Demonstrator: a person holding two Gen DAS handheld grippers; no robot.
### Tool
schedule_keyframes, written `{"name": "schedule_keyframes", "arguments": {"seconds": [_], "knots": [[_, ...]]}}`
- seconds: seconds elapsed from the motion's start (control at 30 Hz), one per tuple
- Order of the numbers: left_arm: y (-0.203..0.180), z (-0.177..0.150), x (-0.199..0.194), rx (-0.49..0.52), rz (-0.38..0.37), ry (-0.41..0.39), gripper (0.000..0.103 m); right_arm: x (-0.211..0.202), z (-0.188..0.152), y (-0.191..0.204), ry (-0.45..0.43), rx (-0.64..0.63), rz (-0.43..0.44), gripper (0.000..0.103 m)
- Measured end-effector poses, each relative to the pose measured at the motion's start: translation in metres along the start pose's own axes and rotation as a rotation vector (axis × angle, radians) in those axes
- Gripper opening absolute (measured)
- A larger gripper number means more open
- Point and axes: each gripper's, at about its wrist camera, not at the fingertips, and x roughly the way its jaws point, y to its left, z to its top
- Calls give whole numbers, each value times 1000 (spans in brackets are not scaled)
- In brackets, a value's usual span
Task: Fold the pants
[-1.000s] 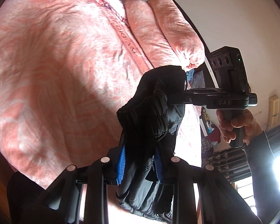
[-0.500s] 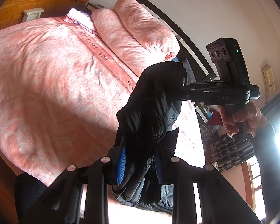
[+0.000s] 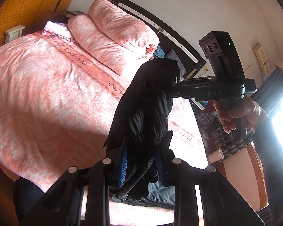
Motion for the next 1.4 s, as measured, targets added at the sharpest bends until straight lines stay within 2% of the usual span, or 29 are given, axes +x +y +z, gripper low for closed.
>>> {"name": "schedule_keyframes", "arguments": {"seconds": [0.43, 1.4], "knots": [[-47, -8, 1, 98, -29, 20, 26, -31, -36, -2, -39, 22, -48, 29], [-114, -33, 16, 266, -55, 87, 26, -61, -99, -7, -75, 82, -151, 29]]}}
